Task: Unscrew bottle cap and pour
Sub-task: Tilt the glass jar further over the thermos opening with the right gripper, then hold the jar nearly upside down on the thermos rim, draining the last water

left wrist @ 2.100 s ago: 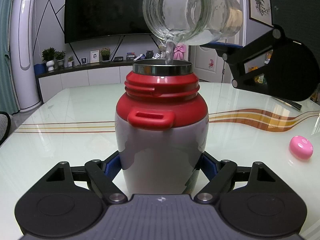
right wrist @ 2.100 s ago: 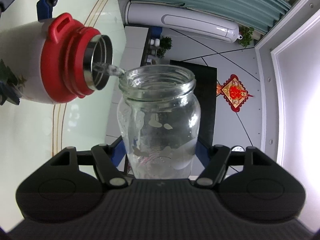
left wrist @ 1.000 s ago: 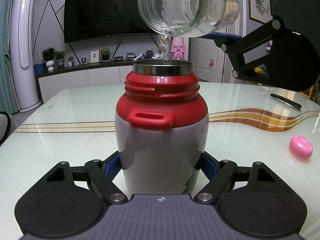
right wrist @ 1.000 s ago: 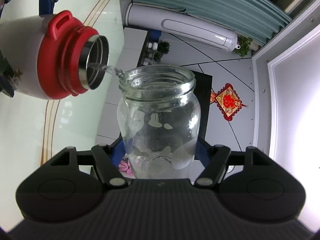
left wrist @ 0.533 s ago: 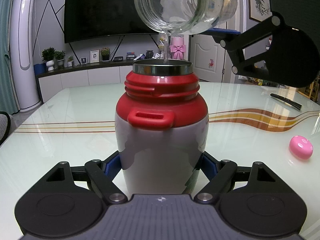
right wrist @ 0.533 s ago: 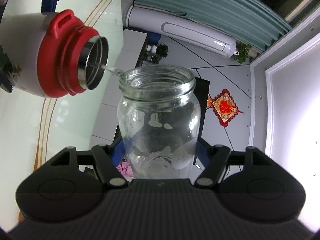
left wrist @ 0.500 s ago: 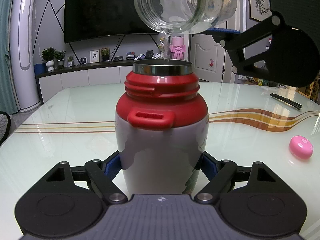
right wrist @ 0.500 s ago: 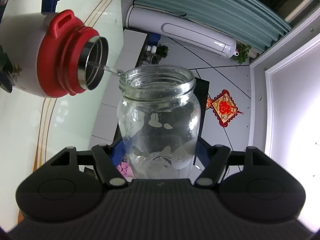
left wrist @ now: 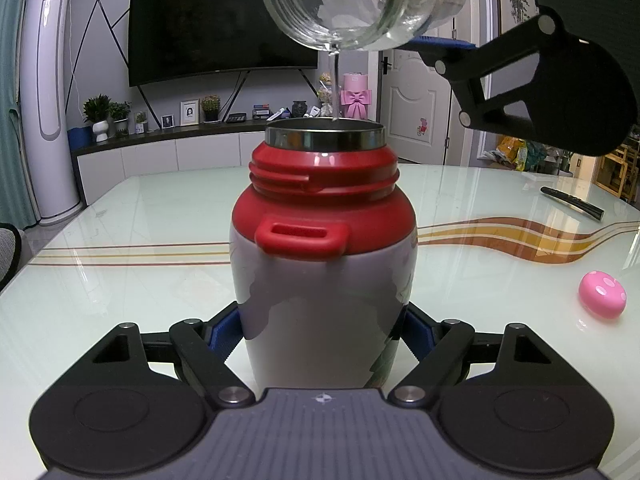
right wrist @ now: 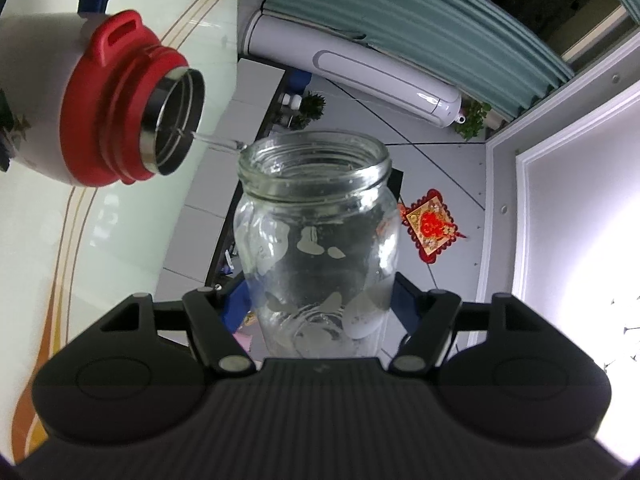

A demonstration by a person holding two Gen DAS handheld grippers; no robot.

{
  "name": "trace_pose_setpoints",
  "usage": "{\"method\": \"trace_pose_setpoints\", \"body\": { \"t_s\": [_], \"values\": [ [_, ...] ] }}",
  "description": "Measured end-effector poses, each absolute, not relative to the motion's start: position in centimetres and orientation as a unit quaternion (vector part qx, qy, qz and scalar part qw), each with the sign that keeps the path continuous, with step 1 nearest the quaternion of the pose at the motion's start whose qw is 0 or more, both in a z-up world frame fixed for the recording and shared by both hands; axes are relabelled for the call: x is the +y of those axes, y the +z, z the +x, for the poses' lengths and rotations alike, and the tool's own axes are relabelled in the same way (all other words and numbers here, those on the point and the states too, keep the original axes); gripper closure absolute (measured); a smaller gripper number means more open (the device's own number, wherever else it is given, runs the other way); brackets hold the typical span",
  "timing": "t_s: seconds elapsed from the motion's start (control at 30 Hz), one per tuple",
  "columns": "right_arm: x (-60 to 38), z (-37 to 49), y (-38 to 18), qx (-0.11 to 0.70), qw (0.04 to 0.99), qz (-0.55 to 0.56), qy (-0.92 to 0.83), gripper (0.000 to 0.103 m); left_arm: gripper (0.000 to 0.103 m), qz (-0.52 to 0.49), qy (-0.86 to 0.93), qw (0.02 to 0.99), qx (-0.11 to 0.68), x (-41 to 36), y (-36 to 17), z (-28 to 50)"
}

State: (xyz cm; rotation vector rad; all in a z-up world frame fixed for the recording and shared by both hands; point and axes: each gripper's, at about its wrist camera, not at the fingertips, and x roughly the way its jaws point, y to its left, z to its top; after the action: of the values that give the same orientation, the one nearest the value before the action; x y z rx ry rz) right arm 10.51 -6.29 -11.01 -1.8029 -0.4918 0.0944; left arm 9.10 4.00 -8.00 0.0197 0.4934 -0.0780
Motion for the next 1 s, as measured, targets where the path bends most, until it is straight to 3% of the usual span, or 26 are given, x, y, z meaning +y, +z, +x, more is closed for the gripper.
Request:
{"method": "trace_pose_setpoints", "body": {
  "t_s": [1.0],
  "values": [
    [-7.9, 10.3, -15.2, -0.284, 0.525, -0.802, -0.004, 0.032, 0.020, 0.011, -0.039, 0.969, 0.243, 4.0, -8.0, 9.0]
  ]
}}
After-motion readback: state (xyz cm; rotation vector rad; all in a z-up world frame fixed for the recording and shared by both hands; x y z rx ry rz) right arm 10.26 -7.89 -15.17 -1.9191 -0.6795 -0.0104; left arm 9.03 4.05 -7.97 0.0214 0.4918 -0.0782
